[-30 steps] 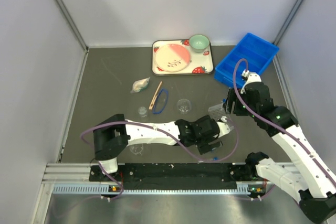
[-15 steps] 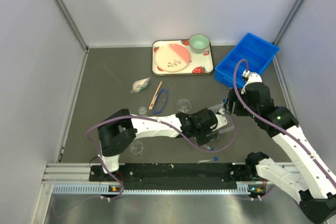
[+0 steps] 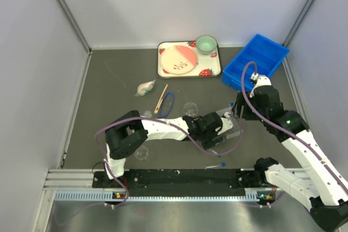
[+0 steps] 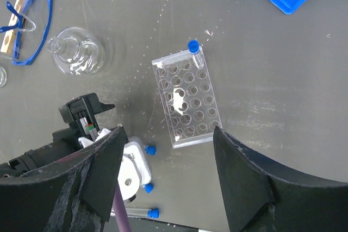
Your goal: Organize the chemistry lab equipment
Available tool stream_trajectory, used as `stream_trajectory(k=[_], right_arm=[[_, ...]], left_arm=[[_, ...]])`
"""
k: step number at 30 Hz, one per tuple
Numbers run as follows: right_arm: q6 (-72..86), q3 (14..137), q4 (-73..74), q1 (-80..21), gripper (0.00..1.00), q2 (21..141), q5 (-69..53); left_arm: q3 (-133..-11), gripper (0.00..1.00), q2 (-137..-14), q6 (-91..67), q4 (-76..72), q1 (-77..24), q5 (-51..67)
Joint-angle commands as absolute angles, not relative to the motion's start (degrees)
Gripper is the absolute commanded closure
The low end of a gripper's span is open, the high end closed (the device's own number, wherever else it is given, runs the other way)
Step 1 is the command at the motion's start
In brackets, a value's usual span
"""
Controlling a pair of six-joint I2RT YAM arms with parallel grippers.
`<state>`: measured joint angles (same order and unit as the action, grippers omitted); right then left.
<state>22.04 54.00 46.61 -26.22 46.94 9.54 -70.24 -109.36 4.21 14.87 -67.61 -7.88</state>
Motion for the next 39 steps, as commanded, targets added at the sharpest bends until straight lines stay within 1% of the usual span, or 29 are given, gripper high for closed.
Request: stream_trajectory(k=[1,3,7,8,11,14,15,17,24,27,28,31,34,35,37,39], right_arm=[[21.2,54.2,45.7,-26.9,0.33,46.7,10.1],[21.2,54.2,45.7,-26.9,0.33,46.6,10.0],[21.3,54.1,45.7,-26.9,0.33,46.5,9.8],[21.3,54.1,45.7,-26.9,0.33,46.5,9.8],[21.3,54.1,45.5,-26.8,0.33,46.4,9.6],[21.4,54.0,45.5,-26.9,0.33,46.3,9.4],[21.4,54.0,45.5,-26.9,0.33,46.3,9.4],[21.5,54.1,45.5,-26.8,0.33,46.4,9.1],[21.8,54.1,45.7,-26.9,0.33,45.8,8.2],[22.0,54.2,45.7,-26.8,0.33,45.7,7.6],[22.1,54.3,45.8,-26.9,0.33,45.6,7.6],[22.3,54.6,45.7,-26.9,0.34,45.9,6.9],[22.2,54.7,45.7,-26.9,0.34,46.5,6.8],[22.1,54.8,45.7,-26.9,0.34,46.6,6.7],[22.0,55.0,45.7,-26.8,0.34,46.8,6.9],[21.7,55.7,45.7,-26.9,0.34,47.0,6.9]], left_arm=[[-68.7,0.14,-110.2,4.0,11.3,-66.8,-5.4],[-68.3,0.14,-110.4,3.9,11.3,-66.8,-4.6],[-67.0,0.21,-110.5,3.4,10.9,-66.6,-3.5],[-66.8,0.24,-110.4,3.1,10.9,-66.6,-2.9],[-65.3,0.27,-110.0,2.2,10.6,-66.6,-2.6],[-63.5,0.34,-109.4,1.3,9.9,-66.5,-1.9],[-63.2,0.39,-109.2,1.1,9.9,-66.6,-1.7],[-62.3,0.44,-109.0,0.5,9.8,-66.5,-0.7],[-59.1,0.58,-107.8,-1.7,8.4,-66.6,-0.4],[-57.2,0.67,-106.7,-2.6,7.2,-66.5,-0.4],[-56.2,0.72,-106.4,-3.0,6.9,-66.6,-0.4],[-54.9,0.78,-105.2,-3.5,6.3,-66.6,-0.4],[-54.2,0.88,-104.1,-3.6,6.2,-66.6,-1.1],[-54.1,0.94,-103.2,-3.5,6.3,-66.5,-1.5],[-54.1,1.0,-102.1,-3.5,7.1,-66.5,-1.6],[-54.3,1.0,-99.9,-3.4,8.1,-66.5,-1.6]])
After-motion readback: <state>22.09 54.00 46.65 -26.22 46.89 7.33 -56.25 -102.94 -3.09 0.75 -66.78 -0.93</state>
